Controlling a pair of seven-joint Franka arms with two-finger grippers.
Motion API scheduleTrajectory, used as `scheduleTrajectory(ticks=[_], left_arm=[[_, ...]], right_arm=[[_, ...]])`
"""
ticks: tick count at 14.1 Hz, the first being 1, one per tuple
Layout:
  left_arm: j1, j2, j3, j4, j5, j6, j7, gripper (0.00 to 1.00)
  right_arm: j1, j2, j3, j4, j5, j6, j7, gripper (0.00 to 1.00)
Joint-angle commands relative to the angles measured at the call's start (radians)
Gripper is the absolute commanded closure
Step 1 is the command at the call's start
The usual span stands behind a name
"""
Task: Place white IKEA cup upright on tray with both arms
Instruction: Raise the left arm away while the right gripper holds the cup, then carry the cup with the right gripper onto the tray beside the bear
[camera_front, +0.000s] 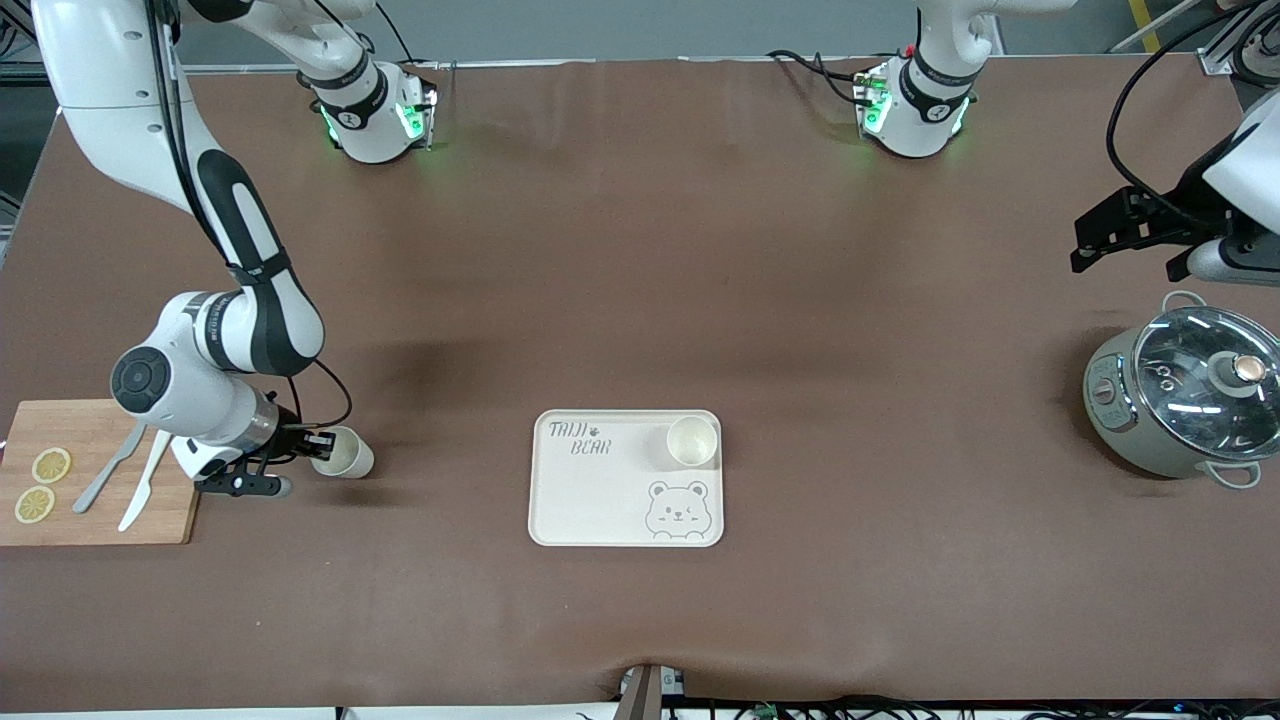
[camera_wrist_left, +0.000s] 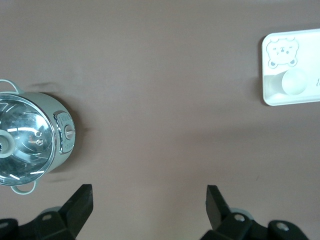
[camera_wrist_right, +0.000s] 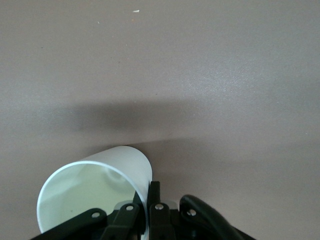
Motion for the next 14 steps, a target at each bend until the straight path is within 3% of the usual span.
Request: scheduleTrajectory(ticks=[1,6,10,14], left_arm=[[0.009,-0.011,-0.008,-0.021,0.017,0.004,0.021,0.0],[0.016,-0.007,-0.01,-0.021,0.017,0.011,0.025,0.0],[0.07,-0.001,-0.056,-0.019,0.014,0.017,0.026,0.0],[0.07,0.01,-0.06,-0.018,0.017,0.024,0.026,0.0]], right_arm=[[0.002,0.015,-0.004,0.017,0.013,-0.005,0.004,1.0],[0.025,0.004,0.009,0.056,0.013,-0.049,0.056,1.0],[0.084,0.004,0.028,0.291,0.013,-0.342,0.257,1.0],[0.188,0.029,0.028,0.376,0.01,-0.365,0.456,1.0]])
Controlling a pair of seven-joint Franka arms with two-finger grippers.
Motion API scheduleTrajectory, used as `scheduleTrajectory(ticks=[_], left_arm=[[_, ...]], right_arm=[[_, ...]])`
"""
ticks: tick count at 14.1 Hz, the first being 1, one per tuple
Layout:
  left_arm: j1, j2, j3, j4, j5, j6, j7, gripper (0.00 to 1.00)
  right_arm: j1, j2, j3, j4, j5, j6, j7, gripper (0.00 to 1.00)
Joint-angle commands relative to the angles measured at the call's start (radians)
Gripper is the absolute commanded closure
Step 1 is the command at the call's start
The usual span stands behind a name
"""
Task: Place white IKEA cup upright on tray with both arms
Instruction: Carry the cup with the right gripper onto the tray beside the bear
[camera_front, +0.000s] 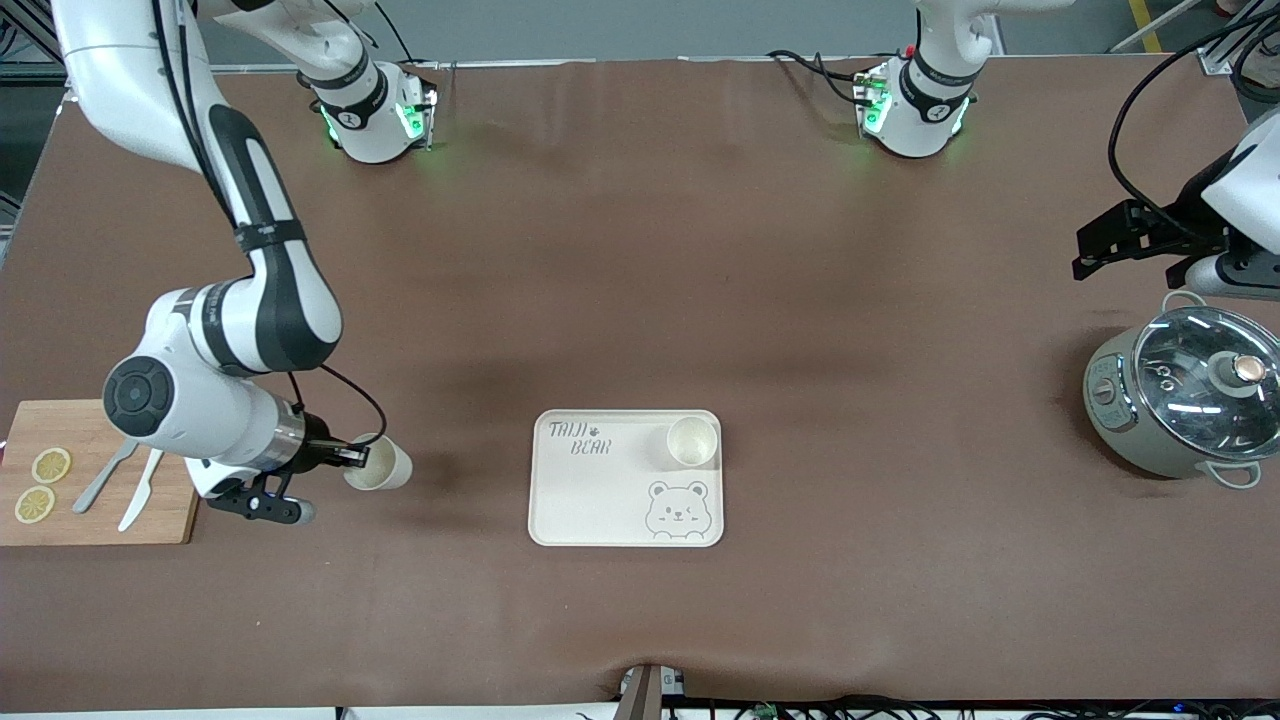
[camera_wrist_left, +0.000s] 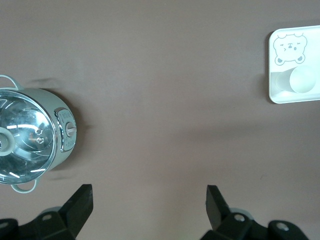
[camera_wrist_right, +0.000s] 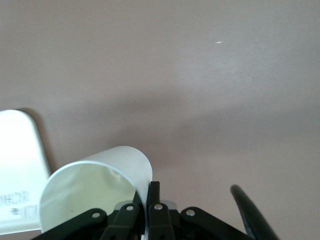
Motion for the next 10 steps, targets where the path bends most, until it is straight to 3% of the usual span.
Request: scheduleTrajectory(ticks=[1,5,10], left_arm=[[0.014,0.006,-0.02,-0.006,0.016,0.019,0.019,0.0],[0.01,0.017,-0.022,-0.007,0.031,0.023,0.029,0.0],[-0.003,0.023,-0.026,-0.011,0.07,0.011,0.083,0.0]], right_arm=[[0.085,0.06,-0.006,0.083,0.01,-0.004,0.153,1.0],[0.208,0.161,-0.007,0.225,0.007,0.02,0.373,1.0],[0.273,0.247,-0.009,0.231,0.005,0.159,0.442,1.0]])
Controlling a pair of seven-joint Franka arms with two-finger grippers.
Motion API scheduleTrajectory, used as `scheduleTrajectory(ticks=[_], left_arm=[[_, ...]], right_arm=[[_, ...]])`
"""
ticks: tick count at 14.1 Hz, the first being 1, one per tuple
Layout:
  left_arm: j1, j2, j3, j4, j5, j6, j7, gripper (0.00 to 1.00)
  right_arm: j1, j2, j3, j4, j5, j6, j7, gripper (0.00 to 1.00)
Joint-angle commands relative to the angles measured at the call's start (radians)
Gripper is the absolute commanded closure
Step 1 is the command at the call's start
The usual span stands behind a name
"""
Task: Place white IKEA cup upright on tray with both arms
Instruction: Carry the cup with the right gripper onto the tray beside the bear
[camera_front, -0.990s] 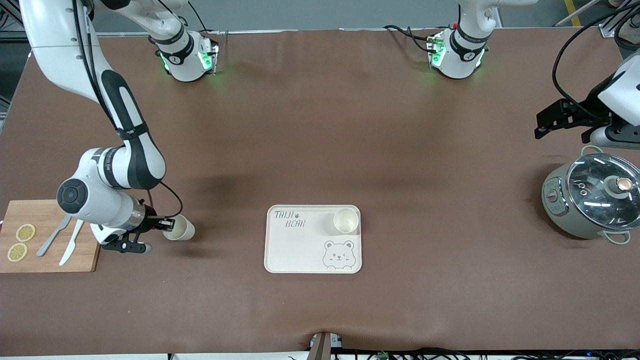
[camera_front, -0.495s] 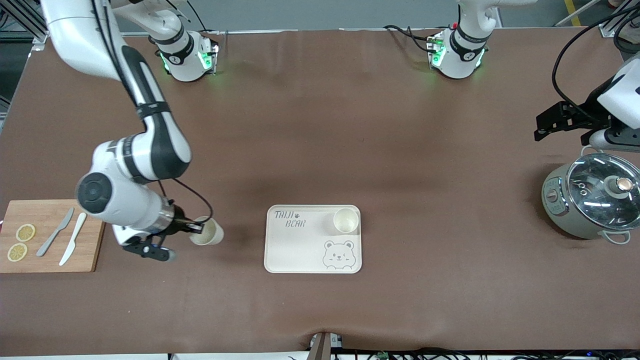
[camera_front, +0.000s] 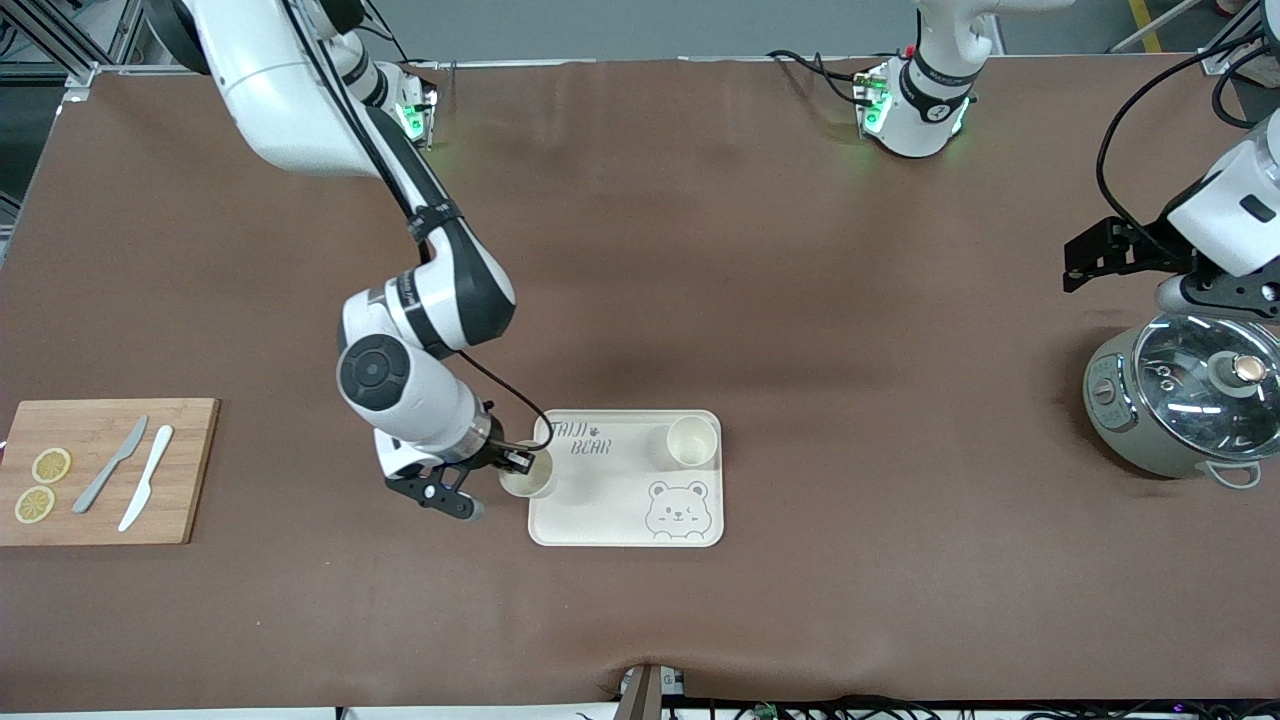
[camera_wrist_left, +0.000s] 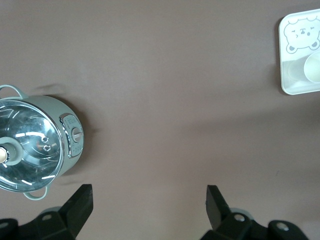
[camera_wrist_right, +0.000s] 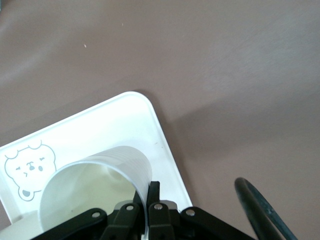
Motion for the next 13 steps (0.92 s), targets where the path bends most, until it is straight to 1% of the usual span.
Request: scheduleTrajectory(ticks=[1,4,11,12,13], left_arm=[[0.003,-0.006,-0.007,-0.01,0.021,-0.004,0.033,0.0],[-0.005,-0.006,-0.007,-0.011,0.021,-0.009,0.026,0.0],[-0.005,-0.007,-0.007,-0.005,0.018,-0.007,0.016,0.0],[-0.007,-0.006,-0.007,-0.007,0.018,-0.006,0.016,0.0],[-0.007,-0.006,-0.007,-0.005,0.018,-0.006,0.016,0.0]], right_arm=[[0.025,0.076,-0.011,0.046,0.003,0.06,0.03,1.0],[0.051,0.114,-0.012,0.045,0.0,0.105,0.044,1.0],[0.06,0.14,-0.012,0.04,-0.003,0.145,0.046,1.0],[0.06,0.14,-0.012,0.04,-0.003,0.146,0.046,0.94],[0.06,0.14,-0.012,0.04,-0.004,0.146,0.046,0.46]])
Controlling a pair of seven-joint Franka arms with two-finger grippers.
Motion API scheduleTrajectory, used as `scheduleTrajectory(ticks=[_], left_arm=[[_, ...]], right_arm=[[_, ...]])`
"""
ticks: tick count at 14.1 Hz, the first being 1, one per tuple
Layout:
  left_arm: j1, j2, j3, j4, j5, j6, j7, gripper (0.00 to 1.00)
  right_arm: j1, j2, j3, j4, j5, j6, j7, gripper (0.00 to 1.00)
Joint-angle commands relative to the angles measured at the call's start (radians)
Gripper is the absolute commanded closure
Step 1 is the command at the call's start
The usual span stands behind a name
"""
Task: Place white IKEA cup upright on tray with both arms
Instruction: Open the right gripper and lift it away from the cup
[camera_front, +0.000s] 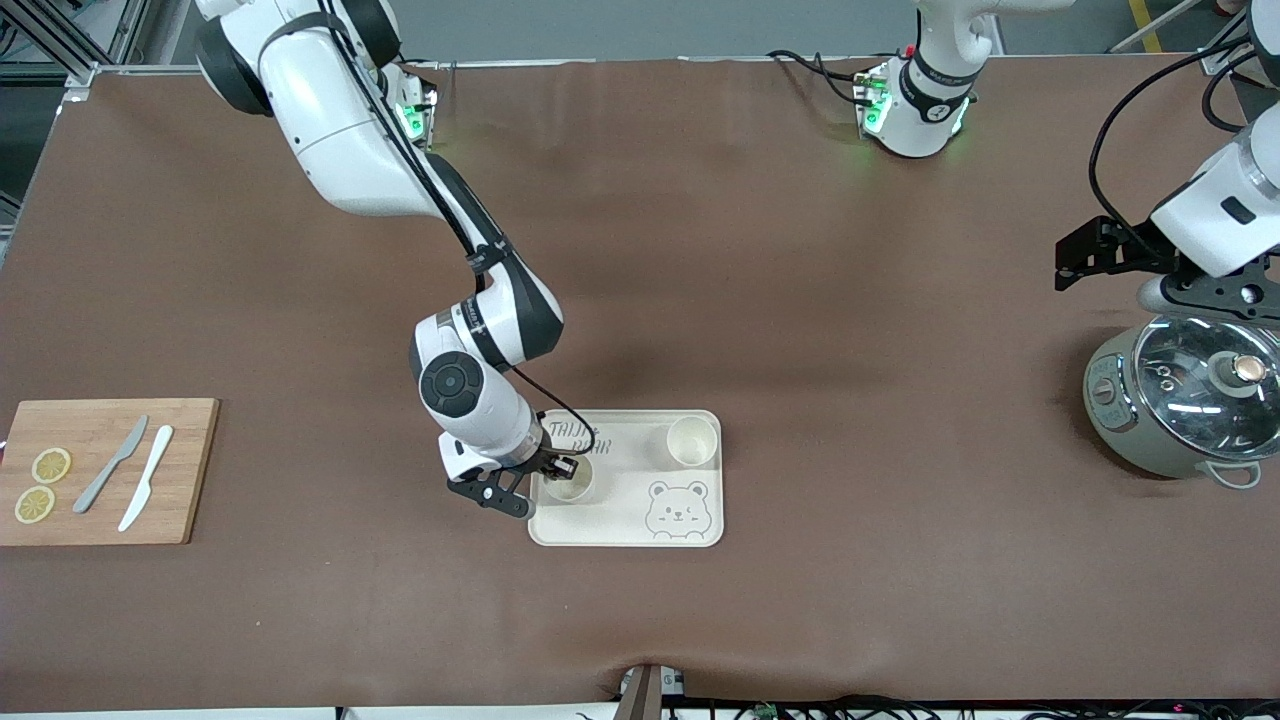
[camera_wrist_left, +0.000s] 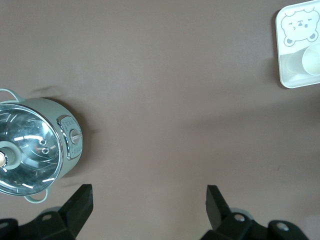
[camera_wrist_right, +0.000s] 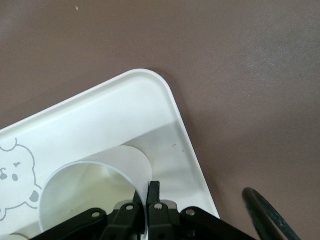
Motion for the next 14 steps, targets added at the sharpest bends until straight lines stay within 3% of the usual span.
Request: scheduleTrajectory(ticks=[1,5,8,10,14], left_arm=[[-0.004,-0.007,-0.004,0.001,0.018,-0.004,-0.002,0.0],[-0.005,-0.007,-0.004,0.006,0.009,-0.001,-0.013,0.0],[-0.005,-0.005,-0.004,0.009,0.006,0.0,-0.019,0.0],[-0.006,-0.005,-0.004,0.009,0.013,0.0,-0.022,0.0],[-0.008,-0.007,-0.004,0.01,0.01,0.0,-0.022,0.0]], right_arm=[[0.009,0.019,-0.011,0.03,-0.004,0.002,0.022,0.0],[0.001,-0.036,-0.018,0.033,-0.009,-0.033,0.002,0.0],[-0.045,-0.195,-0.019,0.038,-0.009,-0.275,-0.059,0.0],[-0.13,-0.338,-0.01,0.035,0.005,-0.41,-0.159,0.0],[-0.317,-0.512,-0.013,0.035,0.005,-0.728,-0.43,0.0]])
